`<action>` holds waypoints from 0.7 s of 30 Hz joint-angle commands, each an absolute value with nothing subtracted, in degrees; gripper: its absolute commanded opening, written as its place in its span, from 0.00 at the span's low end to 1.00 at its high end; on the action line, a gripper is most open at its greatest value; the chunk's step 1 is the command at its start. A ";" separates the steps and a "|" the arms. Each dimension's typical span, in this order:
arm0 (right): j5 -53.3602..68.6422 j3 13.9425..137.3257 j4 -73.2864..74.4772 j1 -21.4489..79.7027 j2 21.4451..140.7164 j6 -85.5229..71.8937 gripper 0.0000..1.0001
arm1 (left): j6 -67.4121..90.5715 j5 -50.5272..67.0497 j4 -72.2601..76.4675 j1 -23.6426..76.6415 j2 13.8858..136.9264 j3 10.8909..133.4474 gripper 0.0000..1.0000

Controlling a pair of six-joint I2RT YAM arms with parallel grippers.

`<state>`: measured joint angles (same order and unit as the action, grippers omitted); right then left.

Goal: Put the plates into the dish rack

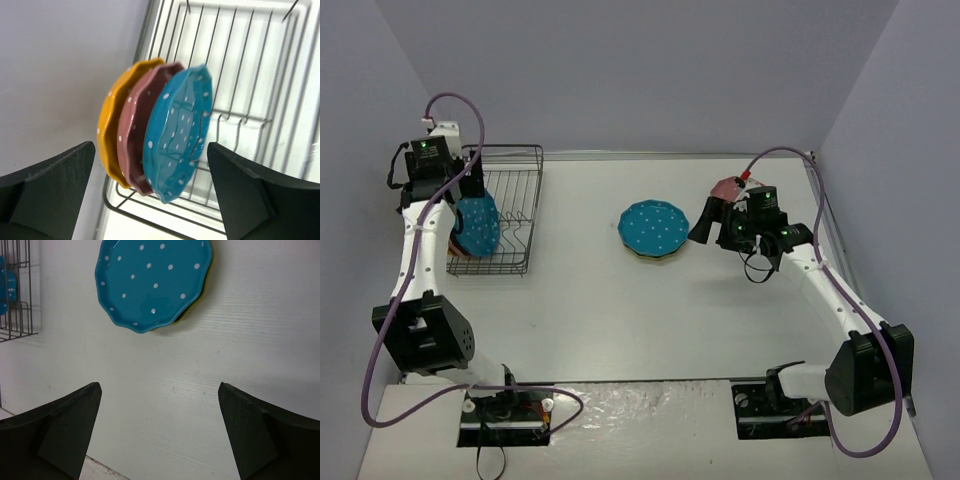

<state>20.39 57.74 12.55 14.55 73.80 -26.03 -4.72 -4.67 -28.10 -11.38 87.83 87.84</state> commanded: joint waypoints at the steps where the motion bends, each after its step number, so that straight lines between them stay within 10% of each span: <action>1: 10.57 58.70 12.30 14.06 72.58 -30.28 1.00 | 8.45 -4.77 -35.01 -11.25 79.44 94.54 0.97; 21: -15.81 72.72 15.45 7.14 97.59 -50.50 0.92 | 17.88 8.26 -48.74 -1.14 52.92 71.29 0.97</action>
